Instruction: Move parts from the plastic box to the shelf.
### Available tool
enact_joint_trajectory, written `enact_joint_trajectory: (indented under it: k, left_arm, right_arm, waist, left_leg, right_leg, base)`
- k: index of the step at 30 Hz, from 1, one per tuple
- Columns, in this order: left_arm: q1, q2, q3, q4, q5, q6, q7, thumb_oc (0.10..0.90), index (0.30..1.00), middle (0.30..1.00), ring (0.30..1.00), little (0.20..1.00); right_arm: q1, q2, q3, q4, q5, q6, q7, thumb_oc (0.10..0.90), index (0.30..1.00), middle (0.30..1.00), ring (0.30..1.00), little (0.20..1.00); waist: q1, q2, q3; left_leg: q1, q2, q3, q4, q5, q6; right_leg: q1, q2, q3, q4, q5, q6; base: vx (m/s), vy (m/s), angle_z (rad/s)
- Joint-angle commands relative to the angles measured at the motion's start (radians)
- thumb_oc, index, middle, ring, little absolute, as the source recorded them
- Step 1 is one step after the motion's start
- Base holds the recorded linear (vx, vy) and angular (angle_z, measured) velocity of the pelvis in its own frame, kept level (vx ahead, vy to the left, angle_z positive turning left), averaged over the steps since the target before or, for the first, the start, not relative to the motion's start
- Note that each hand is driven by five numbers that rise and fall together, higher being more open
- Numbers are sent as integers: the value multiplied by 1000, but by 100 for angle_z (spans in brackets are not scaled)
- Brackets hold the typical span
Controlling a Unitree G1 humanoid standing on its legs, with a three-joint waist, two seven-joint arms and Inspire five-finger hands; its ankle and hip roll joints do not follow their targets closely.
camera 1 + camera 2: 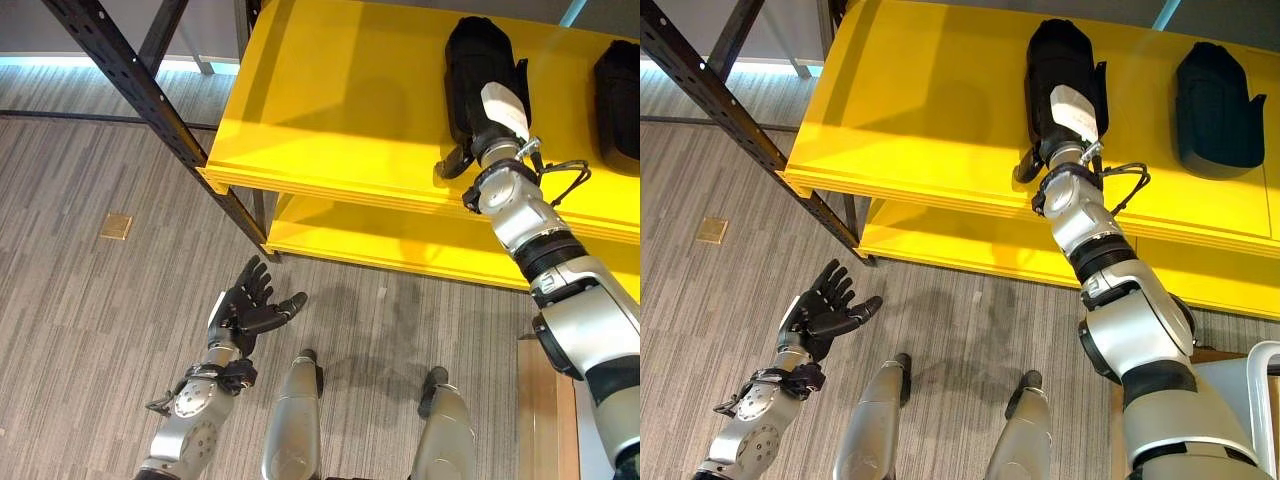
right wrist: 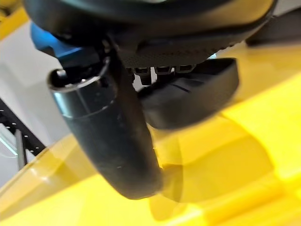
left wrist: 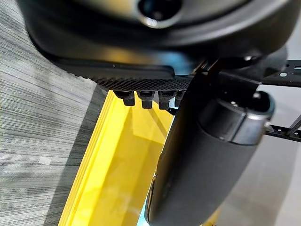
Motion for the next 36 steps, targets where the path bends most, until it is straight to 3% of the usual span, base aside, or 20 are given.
enact_joint_trajectory:
  k: [1, 36]
  left_arm:
    - [2, 59, 58, -107, 17, -95, -7, 900, 1000, 1000, 1000, 1000]
    - [3, 47, 69, -113, 41, -96, 9, 900, 1000, 1000, 1000, 1000]
  right_arm:
    - [-71, -39, -44, 24, 7, -31, -52, 900, 1000, 1000, 1000, 1000]
    - [16, 57, -90, 45, 71, -38, -34, 900, 1000, 1000, 1000, 1000]
  waist:
    - [14, -2, -28]
    - [18, 2, -11]
  left_leg:
    - [17, 35, 3, -49, 18, 8]
    - [11, 32, 4, -47, 17, 15]
  right_leg:
    - [24, 19, 34, 77, -84, -36]
    - [19, 19, 31, 87, -88, -37]
  base:
    - [0, 0, 0]
    - [-1, -1, 0]
